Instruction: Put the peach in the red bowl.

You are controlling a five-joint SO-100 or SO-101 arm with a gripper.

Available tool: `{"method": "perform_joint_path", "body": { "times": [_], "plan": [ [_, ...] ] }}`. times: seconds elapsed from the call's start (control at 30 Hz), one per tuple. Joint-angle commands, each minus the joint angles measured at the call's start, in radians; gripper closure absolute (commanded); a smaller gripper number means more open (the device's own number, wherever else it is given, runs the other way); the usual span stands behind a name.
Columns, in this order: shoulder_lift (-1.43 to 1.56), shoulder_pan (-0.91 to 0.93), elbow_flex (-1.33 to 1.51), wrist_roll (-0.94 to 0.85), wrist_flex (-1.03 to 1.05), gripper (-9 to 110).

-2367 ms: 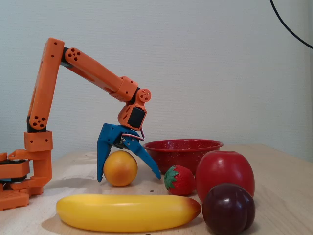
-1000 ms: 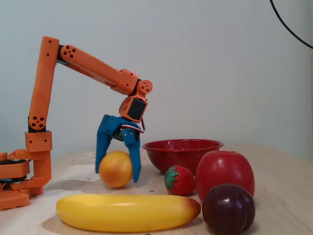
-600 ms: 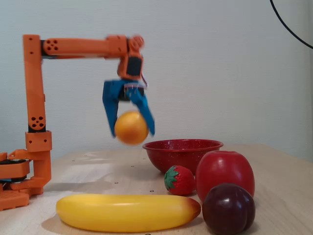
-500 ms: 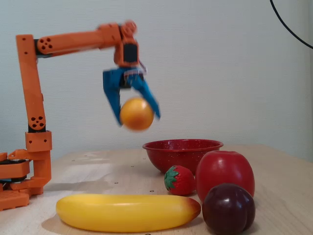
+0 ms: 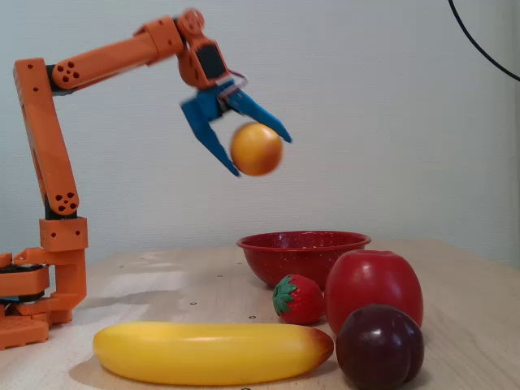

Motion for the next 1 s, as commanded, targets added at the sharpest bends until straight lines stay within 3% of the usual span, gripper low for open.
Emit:
{"method": "perform_joint_path", "body": {
  "times": [0.0, 0.13, 0.33, 0.63, 0.9, 0.97],
  "plan": [
    [0.057, 0.031, 0.002, 0.081, -0.232, 101],
    [0.034, 0.051, 0.1, 0.195, -0.491, 101],
    [-0.052, 0.058, 0.144, 0.282, -0.632, 101],
    [-0.133, 0.052, 0.288, 0.422, -0.816, 71],
    [-0.173, 0.029, 0.4, 0.471, -0.919, 67],
    [-0.178, 0.026, 0.407, 0.476, -0.92, 60]
  ]
}}
